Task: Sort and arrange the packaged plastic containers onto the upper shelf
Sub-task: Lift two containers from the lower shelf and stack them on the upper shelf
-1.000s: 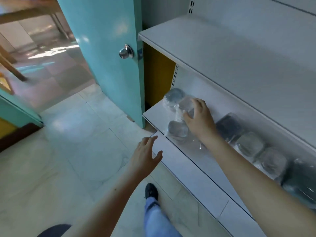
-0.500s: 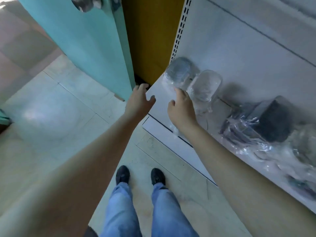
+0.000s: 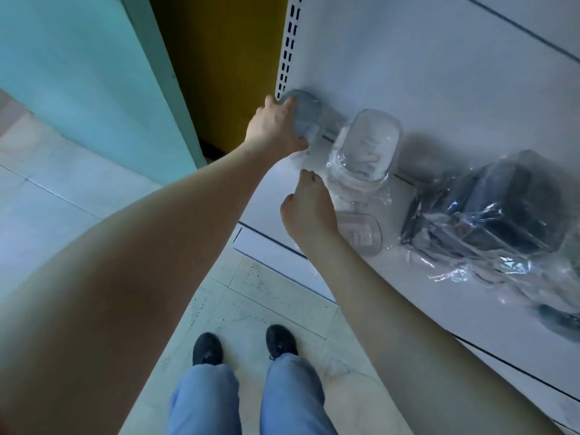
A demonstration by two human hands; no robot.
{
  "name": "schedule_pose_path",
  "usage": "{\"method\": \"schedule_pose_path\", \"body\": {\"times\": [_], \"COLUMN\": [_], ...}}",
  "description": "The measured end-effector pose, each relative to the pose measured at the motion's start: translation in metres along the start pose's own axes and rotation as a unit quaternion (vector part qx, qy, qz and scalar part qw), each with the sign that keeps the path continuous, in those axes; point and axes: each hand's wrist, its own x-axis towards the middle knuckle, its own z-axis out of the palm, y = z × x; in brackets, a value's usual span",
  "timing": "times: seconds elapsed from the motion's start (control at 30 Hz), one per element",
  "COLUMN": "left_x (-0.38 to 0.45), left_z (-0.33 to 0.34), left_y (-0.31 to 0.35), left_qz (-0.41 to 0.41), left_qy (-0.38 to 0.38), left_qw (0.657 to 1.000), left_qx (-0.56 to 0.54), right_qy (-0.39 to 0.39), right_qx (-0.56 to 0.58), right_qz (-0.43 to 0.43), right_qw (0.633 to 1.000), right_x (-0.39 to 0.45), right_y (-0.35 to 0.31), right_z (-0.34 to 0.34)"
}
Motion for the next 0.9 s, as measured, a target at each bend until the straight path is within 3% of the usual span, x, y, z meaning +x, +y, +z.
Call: {"method": "schedule_pose_path", "body": {"times": [0.27, 0.5, 0.7, 0.8, 0.9], "left_x": [-0.055, -0.118, -0.166, -0.193, -0.231], "left_z": [-0.039, -0.013, -0.003, -0.02, -0.058], "left_y": [-0.085, -0.151, -0.175, -0.163, -0.135], "left_qz": [-0.057, -0.04, -0.042, -0.065, -0.076], "left_qy": [0.119, 0.108, 0.077, 0.065, 0.05], "left_qw": [0.984, 0.985, 0.986, 0.981, 0.982], "left_qx": [-0.123, -0.132, -0.145, -0.168, -0.166], "right_qy": [0.029, 0.05, 0.066, 0.049, 0.07], "right_qx": [0.013, -0.043, 0.012, 0.048, 0.095], "right_qz": [0.009, 0.126, 0.145, 0.108, 0.017], "right_qw": [0.999, 0.99, 0.987, 0.992, 0.993], "right_x": [0.042, 0.119, 0.126, 0.089, 0.023], "right_y": [-0.029, -0.025, -0.031, -0.053, -0.078], "right_z": [0.018, 0.059, 0.061, 0.04, 0.003]}}
